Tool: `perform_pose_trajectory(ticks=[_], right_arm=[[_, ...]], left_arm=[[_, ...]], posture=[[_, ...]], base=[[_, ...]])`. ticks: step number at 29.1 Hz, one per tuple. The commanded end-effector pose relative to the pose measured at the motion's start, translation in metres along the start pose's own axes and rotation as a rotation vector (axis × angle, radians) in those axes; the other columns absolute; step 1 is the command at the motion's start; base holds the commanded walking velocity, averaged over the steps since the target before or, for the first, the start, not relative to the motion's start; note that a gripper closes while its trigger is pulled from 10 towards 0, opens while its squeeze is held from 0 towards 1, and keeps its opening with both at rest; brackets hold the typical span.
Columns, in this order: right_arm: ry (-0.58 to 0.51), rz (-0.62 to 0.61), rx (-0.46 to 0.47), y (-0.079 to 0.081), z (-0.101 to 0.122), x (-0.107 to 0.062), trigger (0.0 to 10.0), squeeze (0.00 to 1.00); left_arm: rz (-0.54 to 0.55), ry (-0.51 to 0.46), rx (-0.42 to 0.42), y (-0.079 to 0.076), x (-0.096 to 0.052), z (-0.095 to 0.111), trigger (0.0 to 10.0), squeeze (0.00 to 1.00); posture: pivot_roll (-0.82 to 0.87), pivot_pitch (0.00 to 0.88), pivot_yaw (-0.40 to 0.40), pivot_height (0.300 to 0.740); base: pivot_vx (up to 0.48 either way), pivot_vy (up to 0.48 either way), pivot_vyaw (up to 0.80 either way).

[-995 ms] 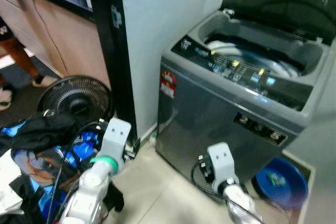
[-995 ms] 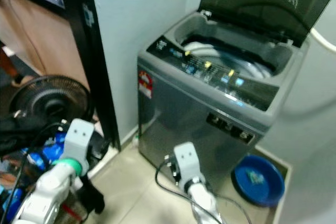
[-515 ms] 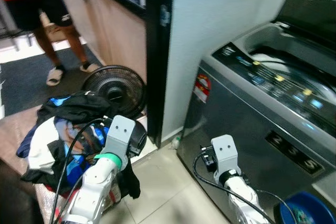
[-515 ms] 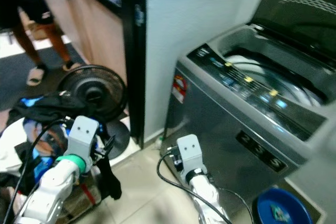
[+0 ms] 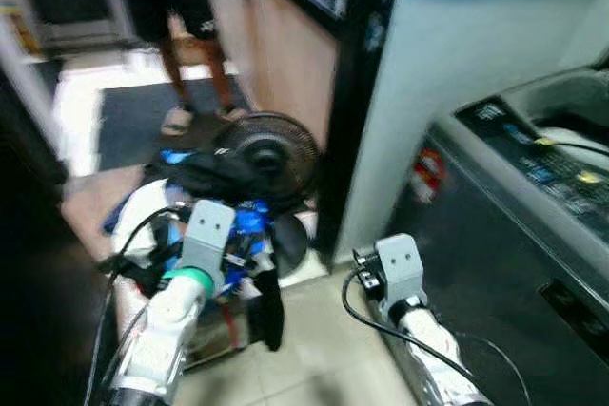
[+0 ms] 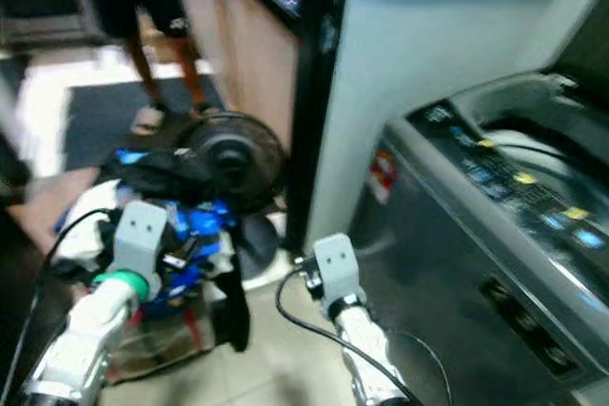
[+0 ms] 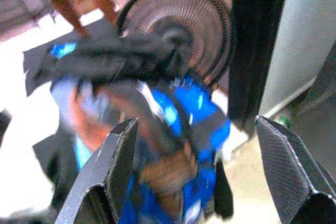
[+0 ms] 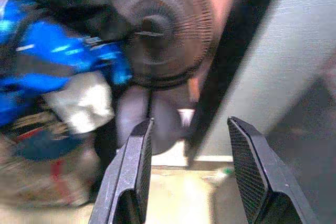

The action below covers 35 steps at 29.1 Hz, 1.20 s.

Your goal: Clothes washing

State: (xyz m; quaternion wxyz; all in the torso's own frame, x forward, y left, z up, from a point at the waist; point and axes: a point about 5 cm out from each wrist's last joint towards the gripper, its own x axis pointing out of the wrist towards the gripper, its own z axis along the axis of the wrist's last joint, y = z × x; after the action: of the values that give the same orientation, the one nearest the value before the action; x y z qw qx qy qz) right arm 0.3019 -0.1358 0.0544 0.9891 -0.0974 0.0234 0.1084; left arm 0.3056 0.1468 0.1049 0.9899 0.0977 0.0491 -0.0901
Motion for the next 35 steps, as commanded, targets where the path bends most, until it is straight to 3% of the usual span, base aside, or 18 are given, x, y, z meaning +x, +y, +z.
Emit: perform_pose_trajectory(ticks=[1,17,32,35], right_arm=[[0.017,-0.010,0.003,-0.0027,-0.0044,-0.0022,10.0,0.00],[-0.011,0.006,0.039,0.0016,-0.0016,-0.0004,10.0,0.00],[-0.024,0.018,0.037,0.0059,0.0000,-0.0006,10.0,0.00],[-0.022,0.013,0.031,0.0048,-0.0008,-0.0009,10.0,0.00]], left_arm=[[-0.011,0.002,0.001,-0.0023,0.0012,-0.0003,10.0,0.00],[0.024,-0.003,0.009,-0.0018,0.0019,-0.0009,10.0,0.00],[0.043,-0.011,0.013,-0.0022,0.0035,-0.0005,10.0,0.00],[0.043,-0.011,0.013,-0.0023,0.0037,-0.0004,10.0,0.00]], posture=[[0.13,0.000,-0.008,0.740],[0.14,0.000,-0.011,0.740],[0.14,0.000,-0.007,0.740],[0.14,0.000,-0.007,0.740]], base=[[0.000,0.000,0.78],[0.000,0.000,0.68],[0.446,0.000,0.00],[0.446,0.000,0.78]])
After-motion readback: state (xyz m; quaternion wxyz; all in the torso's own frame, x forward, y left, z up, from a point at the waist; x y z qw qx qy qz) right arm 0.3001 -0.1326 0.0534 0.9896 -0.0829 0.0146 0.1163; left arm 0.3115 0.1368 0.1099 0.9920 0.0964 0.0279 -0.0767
